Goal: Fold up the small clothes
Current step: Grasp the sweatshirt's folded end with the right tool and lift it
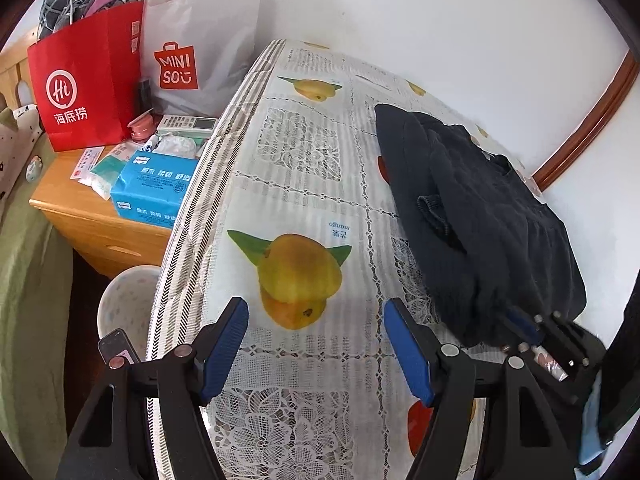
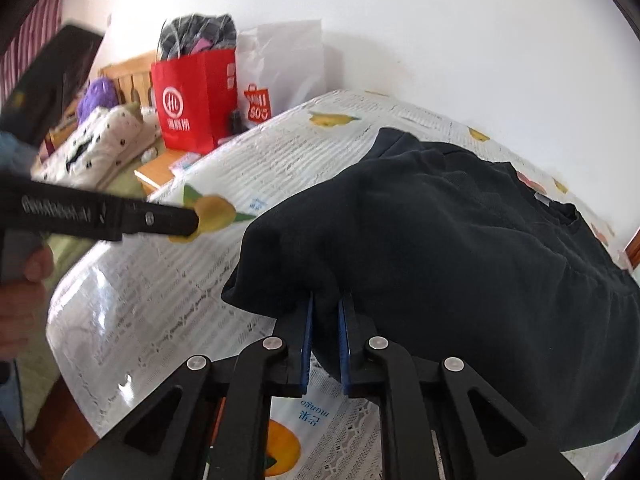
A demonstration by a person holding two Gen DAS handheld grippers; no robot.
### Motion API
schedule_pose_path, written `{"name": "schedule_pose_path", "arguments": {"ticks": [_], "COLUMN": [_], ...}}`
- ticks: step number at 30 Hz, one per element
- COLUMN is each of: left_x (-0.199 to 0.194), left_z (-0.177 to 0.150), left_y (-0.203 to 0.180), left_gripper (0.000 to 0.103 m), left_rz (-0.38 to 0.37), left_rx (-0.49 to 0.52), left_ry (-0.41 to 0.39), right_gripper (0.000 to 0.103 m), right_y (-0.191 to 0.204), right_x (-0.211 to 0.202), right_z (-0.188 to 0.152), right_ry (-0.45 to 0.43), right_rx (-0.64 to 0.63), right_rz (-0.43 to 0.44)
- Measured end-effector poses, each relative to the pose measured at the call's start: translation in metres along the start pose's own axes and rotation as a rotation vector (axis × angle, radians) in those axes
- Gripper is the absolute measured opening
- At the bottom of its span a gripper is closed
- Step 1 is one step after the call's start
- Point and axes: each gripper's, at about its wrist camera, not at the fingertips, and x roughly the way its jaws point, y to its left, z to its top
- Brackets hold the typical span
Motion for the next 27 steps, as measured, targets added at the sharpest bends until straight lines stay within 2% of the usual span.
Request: {"name": "schedule_pose_path", "arguments": {"ticks": [3,7,9,13,17,22,25,27], "left_x": [0.001,0.002,0.004,0.011,0.021,0.037,0.047,0.053], "left_z": [0.001,0.008,0.011,0.014,0.013,0.007,0.004,0.004], "left_y": [-0.011,-0.035,-0.052,-0.086,-0.12,-0.169,-0.199,-0.216], "left_gripper": [0.068,0.068,0.068,0.068,0.068,0.068,0.068,0.068], "left_rz": [0.019,0.014,0.006,-0.017,-0.059,-0.122,-0.143,-0.161], "left_rx": [0.017,0.047,0.068,0.115,0.163,0.236,0.284,0.308], "left_ry": [0.004,0.004,0.003,0.007,0.008,0.032,0.045,0.051], "right_gripper": [0.01,0.01,0.009,0.009,0.009,0.009,0.009,0.009], "right_y": [-0.025,-0.076,-0.109,-0.171,-0.226,-0.263,-0.277,-0.279], "right_x": [-0.036,-0.087,-0.103,-0.117,-0.114,-0.088,-0.078,-0.077], "right_z": [0.015,0.031,0.03,0.005,-0.042,-0.098,-0.13,-0.137], "right_ry": [-0.124,-0.256,-0.29,-0.322,-0.325,-0.219,-0.154,-0.135], "right_rx": [0.089,0.245,0.336,0.505,0.664,0.78,0.848,0.84], "right_rz": [0.004,-0.008,0.001,-0.019,-0.028,-0.106,-0.08,-0.061]}}
